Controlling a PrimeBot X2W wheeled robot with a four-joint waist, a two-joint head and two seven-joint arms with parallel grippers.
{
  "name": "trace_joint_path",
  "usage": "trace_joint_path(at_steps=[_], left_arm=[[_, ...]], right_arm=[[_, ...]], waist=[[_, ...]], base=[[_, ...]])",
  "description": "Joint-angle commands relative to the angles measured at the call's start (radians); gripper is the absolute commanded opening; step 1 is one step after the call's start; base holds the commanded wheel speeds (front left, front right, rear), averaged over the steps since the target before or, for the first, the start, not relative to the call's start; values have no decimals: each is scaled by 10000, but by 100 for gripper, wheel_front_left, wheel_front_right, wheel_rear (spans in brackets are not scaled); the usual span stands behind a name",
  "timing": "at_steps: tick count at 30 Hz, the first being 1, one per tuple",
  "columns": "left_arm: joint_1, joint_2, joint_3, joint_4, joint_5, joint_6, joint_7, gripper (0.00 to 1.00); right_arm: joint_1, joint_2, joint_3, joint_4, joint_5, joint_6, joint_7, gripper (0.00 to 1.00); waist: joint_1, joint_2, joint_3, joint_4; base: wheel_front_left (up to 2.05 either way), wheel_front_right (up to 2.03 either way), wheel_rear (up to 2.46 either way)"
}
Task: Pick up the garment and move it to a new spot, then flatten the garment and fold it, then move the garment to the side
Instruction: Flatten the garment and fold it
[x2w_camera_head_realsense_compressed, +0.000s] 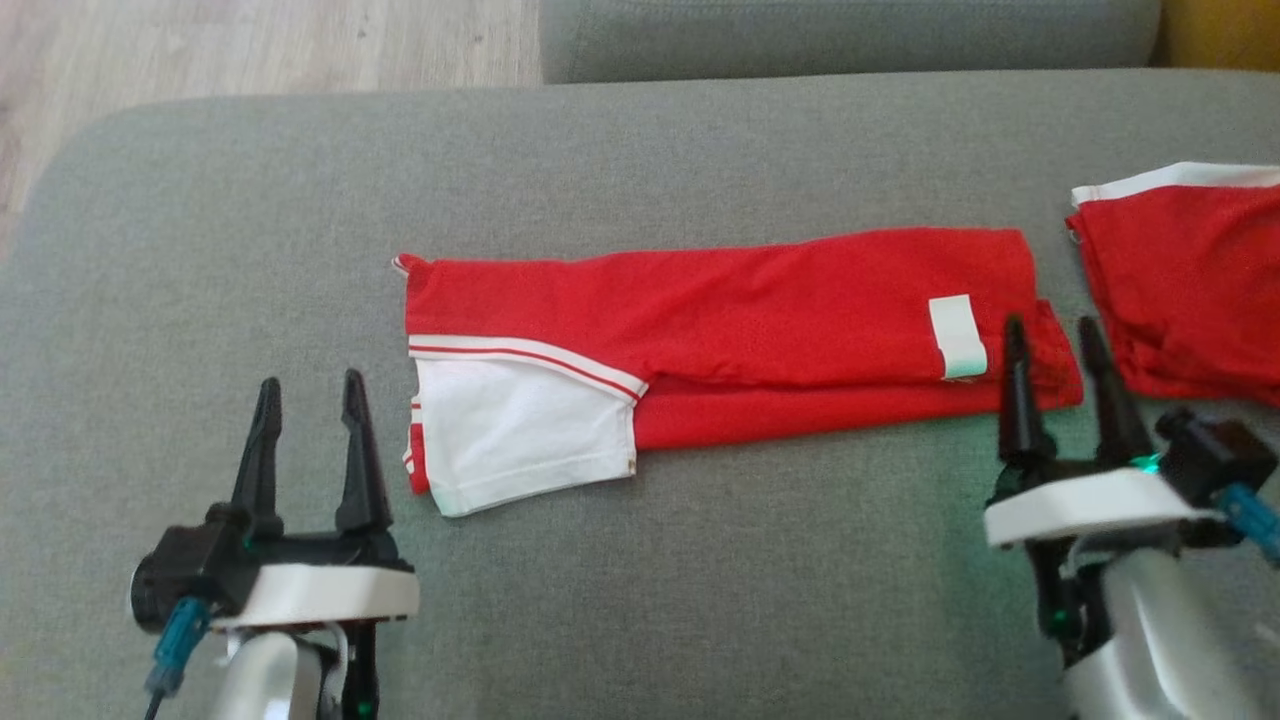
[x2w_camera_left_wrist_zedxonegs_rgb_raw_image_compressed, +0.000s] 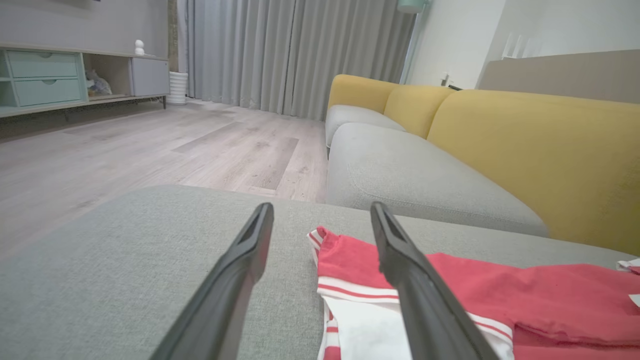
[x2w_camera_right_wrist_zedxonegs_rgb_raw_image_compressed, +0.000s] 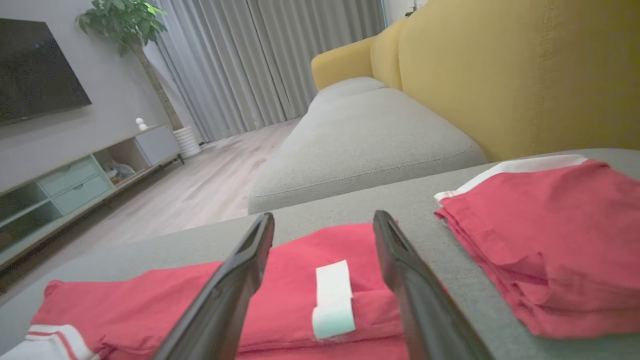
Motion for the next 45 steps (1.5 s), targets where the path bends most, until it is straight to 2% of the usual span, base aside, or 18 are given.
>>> trace_joint_path(at_steps=[1, 13, 18, 26, 27, 28, 33, 40, 43, 45], left_arm=[[-532, -26, 421, -248, 162, -98, -52, 100], [-998, -195, 470, -28, 470, -495, -53, 100], [-1115, -206, 459, 28, 388, -530, -53, 100], [-1167, -208, 430, 71, 337, -459, -53, 100], [-1168, -208, 436, 78, 347, -458, -53, 100], [-1167, -208, 443, 84, 358, -457, -53, 100], [-1091, -209, 490, 110, 381, -435, -53, 100], [-936, -209, 439, 132, 303, -418, -53, 100], [-851, -209, 429, 141, 275, -403, -53, 100], [-793, -209, 413, 147, 255, -400, -53, 100]], right_arm=[[-594, 31, -65, -109, -324, 67, -108, 100], [-2229, 33, -2401, 2913, -2136, 67, 102, 100], [-2653, 33, -2400, 4171, -2217, 67, 192, 100], [-3069, 33, -2328, 5501, -2329, 67, 177, 100], [-3120, 33, -2286, 5640, -2352, 67, 178, 39], [-3163, 33, -2250, 5735, -2393, 67, 165, 0], [-3306, 33, -2715, 5742, -2739, 67, 54, 0], [-3149, -136, -4489, 4768, -4083, 67, 85, 0], [-3202, -78, -4614, 4338, -4221, 67, 226, 0], [-3241, -28, -4351, 4111, -4145, 67, 355, 0]], waist=[[0, -1, 177, 30], [0, -1, 953, 332], [0, -1, 1086, 444], [0, -1, 1063, 453], [0, -1, 1048, 440], [0, -1, 1030, 424], [0, -1, 839, 292], [0, -1, 432, 179], [0, -1, 235, 134], [0, -1, 106, 126]], base=[[0, 0, 0], [0, 0, 0], [0, 0, 0], [0, 0, 0], [0, 0, 0], [0, 0, 0], [0, 0, 0], [0, 0, 0], [0, 0, 0], [0, 0, 0]])
